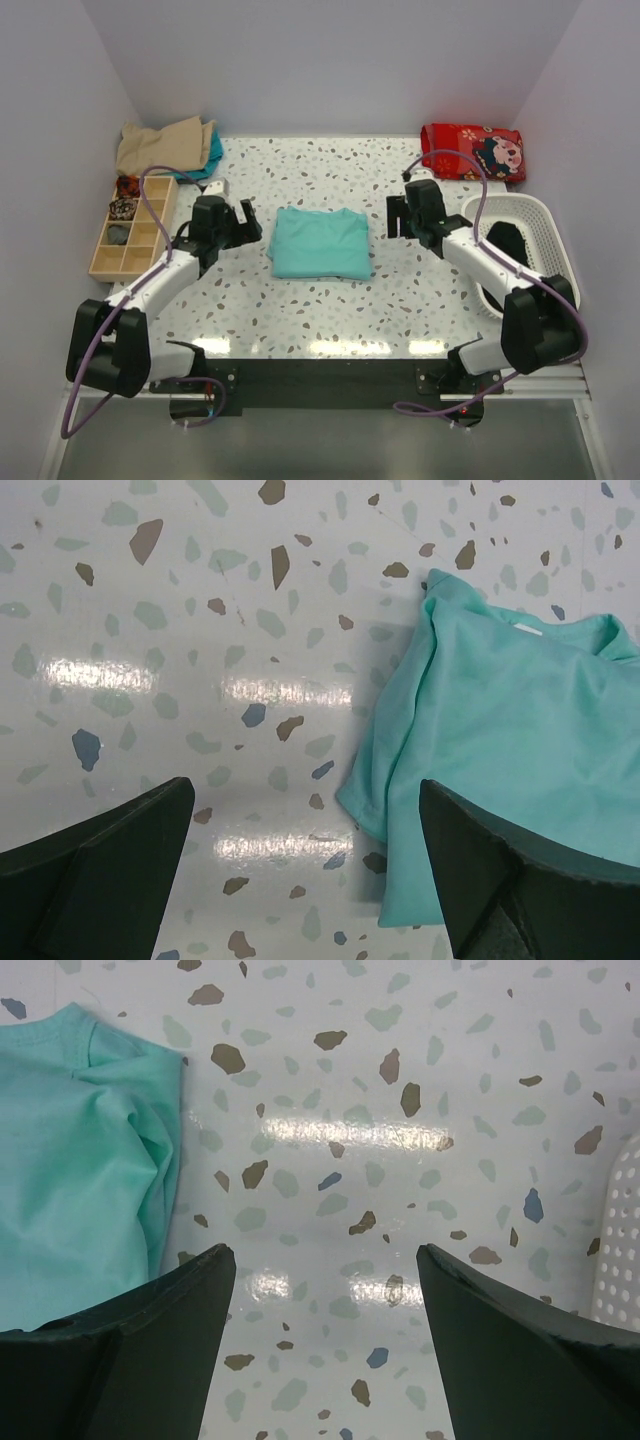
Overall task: Fold and stack the t-shirts
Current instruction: Smooth out wrinkles on the folded tshirt
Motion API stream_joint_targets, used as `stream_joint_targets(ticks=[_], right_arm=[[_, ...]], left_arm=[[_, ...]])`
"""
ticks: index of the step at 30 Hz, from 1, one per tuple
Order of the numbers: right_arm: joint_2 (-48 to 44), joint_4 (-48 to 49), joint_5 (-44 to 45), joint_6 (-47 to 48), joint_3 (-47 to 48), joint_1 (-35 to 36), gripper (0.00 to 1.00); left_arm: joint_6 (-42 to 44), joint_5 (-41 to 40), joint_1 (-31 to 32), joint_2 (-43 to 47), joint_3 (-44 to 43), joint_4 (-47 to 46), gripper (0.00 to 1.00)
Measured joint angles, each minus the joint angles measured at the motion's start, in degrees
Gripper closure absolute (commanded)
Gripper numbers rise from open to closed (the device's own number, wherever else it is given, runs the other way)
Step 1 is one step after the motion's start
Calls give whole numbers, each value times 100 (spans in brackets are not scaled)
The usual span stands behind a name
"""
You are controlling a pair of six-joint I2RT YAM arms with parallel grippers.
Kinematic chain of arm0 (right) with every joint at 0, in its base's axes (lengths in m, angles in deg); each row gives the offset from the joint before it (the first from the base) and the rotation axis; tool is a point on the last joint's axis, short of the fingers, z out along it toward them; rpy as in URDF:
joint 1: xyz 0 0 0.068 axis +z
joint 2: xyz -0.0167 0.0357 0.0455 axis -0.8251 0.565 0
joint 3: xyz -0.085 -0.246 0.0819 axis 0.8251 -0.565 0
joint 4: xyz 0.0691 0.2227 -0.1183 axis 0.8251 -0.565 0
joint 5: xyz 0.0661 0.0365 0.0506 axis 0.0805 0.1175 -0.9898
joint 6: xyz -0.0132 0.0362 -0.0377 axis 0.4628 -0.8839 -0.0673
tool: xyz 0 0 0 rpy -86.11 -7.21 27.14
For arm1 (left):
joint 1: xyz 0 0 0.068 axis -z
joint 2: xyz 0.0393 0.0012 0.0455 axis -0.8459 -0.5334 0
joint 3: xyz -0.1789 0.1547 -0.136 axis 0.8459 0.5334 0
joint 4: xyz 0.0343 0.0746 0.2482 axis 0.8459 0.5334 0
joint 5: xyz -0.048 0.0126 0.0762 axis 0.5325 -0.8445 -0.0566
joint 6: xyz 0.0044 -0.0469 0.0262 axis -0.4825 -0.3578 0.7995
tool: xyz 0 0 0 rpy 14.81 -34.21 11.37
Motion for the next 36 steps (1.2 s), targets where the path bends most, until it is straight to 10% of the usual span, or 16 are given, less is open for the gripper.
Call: stream_joint_targets(ticks=[36], right_arm=[[1038, -105, -1714, -389, 142, -31, 20]], left_arm=[[-186, 713, 476, -262, 774, -931, 3]])
